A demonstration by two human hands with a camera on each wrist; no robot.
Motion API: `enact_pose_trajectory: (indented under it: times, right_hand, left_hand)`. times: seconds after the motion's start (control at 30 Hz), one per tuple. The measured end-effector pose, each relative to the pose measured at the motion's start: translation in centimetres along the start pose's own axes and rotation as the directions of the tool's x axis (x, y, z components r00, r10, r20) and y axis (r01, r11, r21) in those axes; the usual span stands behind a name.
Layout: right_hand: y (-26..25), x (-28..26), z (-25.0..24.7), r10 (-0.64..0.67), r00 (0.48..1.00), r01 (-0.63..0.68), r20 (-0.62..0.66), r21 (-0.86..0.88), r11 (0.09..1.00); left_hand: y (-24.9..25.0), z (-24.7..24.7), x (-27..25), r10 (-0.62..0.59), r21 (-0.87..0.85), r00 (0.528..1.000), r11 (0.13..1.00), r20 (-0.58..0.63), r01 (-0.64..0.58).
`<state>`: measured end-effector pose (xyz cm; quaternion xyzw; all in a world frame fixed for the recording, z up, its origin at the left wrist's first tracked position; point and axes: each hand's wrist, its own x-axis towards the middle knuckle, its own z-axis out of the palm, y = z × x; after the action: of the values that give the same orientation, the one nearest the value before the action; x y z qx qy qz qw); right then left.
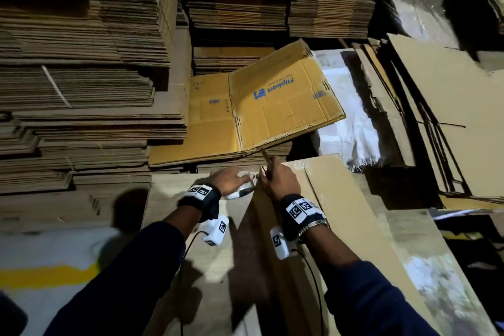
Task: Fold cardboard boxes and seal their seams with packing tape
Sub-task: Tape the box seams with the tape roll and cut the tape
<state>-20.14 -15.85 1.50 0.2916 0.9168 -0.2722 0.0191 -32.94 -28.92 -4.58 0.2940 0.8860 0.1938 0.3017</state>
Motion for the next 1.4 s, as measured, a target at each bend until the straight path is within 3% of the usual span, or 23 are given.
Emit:
enact_pose_trajectory:
  times: [0.1,0.33,0.53,0.97,1.17,1.4]
  right_hand:
    - [-0.2,-0.1,0.1,-0.005,1.000,0.005,-0.001,-0.006,1.000]
    - [-1.4,-2.2,-0.1,-0.054,0.998,0.050,0.028,0.108,0.993]
    - [-2.8,-5.9,1.4,-0.088,0.996,0.090,-0.029,0.093,0.992]
    - [-3.7,-6.6,2.1,-0.013,0.998,0.008,-0.068,-0.078,0.997]
    - [-4.5,-5.4,1.5,0.009,0.999,-0.012,-0.050,-0.062,0.998]
    - [-4.2,-6.3,0.8,0.095,0.983,-0.068,0.157,-0.169,0.983]
  left_hand:
    - [-0.3,-0.4,0.0,0.018,0.061,1.000,0.998,-0.017,-0.017]
    - [-1.0,-3.8,-0.3,0.190,-0.314,0.980,0.935,0.057,-0.163]
    - [-1.6,-4.0,-0.3,0.206,-0.396,0.976,0.904,0.068,-0.163]
    - [-0.1,-3.8,-1.2,0.132,-0.356,0.988,0.930,0.076,-0.096]
    - [0.6,-3.8,-1.2,0.175,-0.346,0.984,0.925,0.025,-0.156]
    - [-1.6,-3.1,-0.5,0.110,-0.263,0.991,0.956,-0.074,-0.126]
